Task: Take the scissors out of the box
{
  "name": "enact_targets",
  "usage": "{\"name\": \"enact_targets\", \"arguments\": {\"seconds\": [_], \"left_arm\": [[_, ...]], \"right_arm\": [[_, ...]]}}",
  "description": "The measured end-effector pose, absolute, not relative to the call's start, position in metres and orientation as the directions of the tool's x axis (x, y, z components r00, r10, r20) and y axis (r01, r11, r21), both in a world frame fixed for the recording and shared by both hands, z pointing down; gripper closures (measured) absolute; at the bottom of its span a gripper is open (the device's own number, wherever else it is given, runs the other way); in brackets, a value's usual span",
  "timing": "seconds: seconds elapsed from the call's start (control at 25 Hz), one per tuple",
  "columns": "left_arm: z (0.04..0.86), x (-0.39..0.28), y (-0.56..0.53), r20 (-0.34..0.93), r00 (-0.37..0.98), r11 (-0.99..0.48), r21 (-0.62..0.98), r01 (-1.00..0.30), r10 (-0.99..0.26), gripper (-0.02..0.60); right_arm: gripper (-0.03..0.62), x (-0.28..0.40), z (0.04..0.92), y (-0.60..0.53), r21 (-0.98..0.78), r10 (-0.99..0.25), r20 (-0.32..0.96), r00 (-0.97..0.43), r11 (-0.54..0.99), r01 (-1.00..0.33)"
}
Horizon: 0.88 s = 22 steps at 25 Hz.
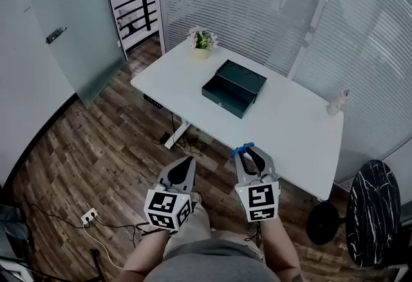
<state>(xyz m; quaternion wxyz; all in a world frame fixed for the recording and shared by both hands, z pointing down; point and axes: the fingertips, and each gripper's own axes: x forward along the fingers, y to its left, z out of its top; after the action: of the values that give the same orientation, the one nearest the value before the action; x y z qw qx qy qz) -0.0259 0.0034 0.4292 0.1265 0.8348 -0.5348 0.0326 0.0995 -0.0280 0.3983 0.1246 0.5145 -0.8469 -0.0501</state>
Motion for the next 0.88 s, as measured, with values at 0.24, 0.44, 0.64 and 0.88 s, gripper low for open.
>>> {"name": "enact_targets", "arguments": {"seconds": [0.24,0.44,0.64,0.88], "left_arm": [[0.431,-0.020,0.019,0.182,0.416,-0.388,0.171,-0.906,-0.891,0.575],[0.428,-0.015,0.027,0.168,0.414,-0.387,0.173,-0.906,-0.895,0.575],[0.425,-0.009,0.028,0.160,0.421,-0.396,0.170,-0.903,-0.893,0.575],[0.420,-0.009,0.027,0.157,0.420,-0.397,0.160,-0.904,-0.894,0.575]], "right_arm": [[0.505,0.111,0.393,-0.002,0.192,-0.893,0.131,-0.432,0.450,-0.872],[0.505,0.120,0.393,0.009,0.193,-0.897,0.128,-0.424,0.441,-0.876],[0.505,0.127,0.393,0.012,0.199,-0.901,0.123,-0.416,0.433,-0.879],[0.505,0.126,0.388,0.012,0.204,-0.897,0.118,-0.425,0.441,-0.874]]}}
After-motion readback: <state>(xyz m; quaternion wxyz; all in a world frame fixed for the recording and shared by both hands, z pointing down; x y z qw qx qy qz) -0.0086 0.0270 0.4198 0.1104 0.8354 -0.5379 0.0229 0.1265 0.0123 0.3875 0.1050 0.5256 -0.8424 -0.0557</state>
